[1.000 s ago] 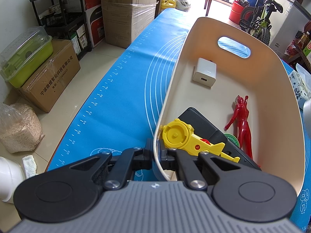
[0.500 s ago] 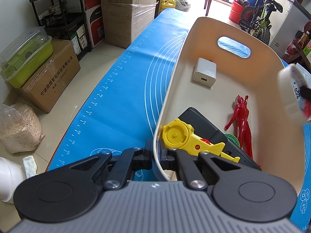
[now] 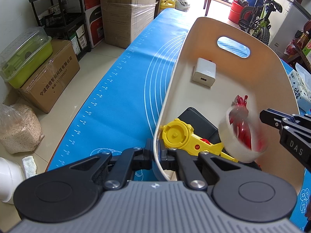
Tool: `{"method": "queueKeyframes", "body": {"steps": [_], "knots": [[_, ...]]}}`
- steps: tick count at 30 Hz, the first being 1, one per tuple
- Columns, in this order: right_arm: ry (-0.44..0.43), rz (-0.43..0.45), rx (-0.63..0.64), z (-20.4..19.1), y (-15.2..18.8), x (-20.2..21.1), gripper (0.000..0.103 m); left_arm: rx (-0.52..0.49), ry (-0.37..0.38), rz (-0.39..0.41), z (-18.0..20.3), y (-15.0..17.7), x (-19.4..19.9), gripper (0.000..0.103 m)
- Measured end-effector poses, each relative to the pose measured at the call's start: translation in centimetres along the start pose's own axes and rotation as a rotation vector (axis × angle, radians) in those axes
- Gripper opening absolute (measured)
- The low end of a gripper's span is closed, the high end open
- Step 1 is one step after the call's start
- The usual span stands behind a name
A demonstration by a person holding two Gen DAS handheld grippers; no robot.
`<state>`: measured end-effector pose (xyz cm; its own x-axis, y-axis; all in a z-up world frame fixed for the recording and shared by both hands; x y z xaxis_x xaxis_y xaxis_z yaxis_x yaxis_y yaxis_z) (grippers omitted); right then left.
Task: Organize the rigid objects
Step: 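Carry the tape roll into the basket and open the right gripper, then move the right gripper to the white plug adapter and grasp it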
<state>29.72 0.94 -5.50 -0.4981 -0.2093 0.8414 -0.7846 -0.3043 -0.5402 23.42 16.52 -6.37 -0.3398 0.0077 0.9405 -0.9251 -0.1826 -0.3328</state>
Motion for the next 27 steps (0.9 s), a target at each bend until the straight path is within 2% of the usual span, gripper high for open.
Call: {"method": "queueKeyframes", "body": {"steps": [6, 7, 8, 10, 12, 15, 16, 22, 27], "knots": [[-0.009, 0.004, 0.017, 0.3, 0.2, 0.1, 0.020, 0.000, 0.001, 0.000, 0.0, 0.0, 0.0, 0.007], [-0.017, 0.010, 0.011, 0.5, 0.3, 0.3, 0.031, 0.000, 0.001, 0.000, 0.0, 0.0, -0.1, 0.007], [-0.027, 0.018, 0.003, 0.7, 0.3, 0.5, 0.035, 0.000, 0.000, 0.000, 0.0, 0.0, 0.0, 0.007], [-0.039, 0.049, -0.006, 1.2, 0.3, 1.4, 0.052, 0.000, 0.000, 0.000, 0.0, 0.0, 0.0, 0.007], [-0.032, 0.086, -0.014, 2.1, 0.1, 2.5, 0.062, 0.001, 0.001, 0.000, 0.1, 0.0, 0.0, 0.007], [-0.038, 0.134, -0.055, 4.3, -0.4, 4.2, 0.066, 0.001, 0.001, 0.000, 0.1, 0.0, 0.0, 0.007], [-0.018, 0.140, -0.076, 5.2, -0.5, 4.7, 0.071, 0.001, 0.002, 0.000, 0.1, 0.0, 0.0, 0.007], [0.053, 0.142, -0.191, 10.7, -0.2, 5.4, 0.072, 0.001, 0.004, 0.000, 0.2, 0.0, -0.1, 0.007], [0.117, 0.091, -0.255, 13.7, 1.3, 3.0, 0.072, 0.001, 0.004, 0.000, 0.2, 0.0, -0.1, 0.007]]}}
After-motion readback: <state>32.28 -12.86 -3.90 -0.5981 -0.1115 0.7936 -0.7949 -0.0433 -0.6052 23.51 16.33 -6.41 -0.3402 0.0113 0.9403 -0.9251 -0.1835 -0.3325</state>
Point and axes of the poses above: each gripper's, at about its wrist camera, not at the fingertips, and x roughly against the way its jaws point, z to its right, y to its underside, the point moved 5 cm from there along -x, roughly the way its jaws point, and after that the axes turned 11 degrees about -z, right-handed, at the moved point
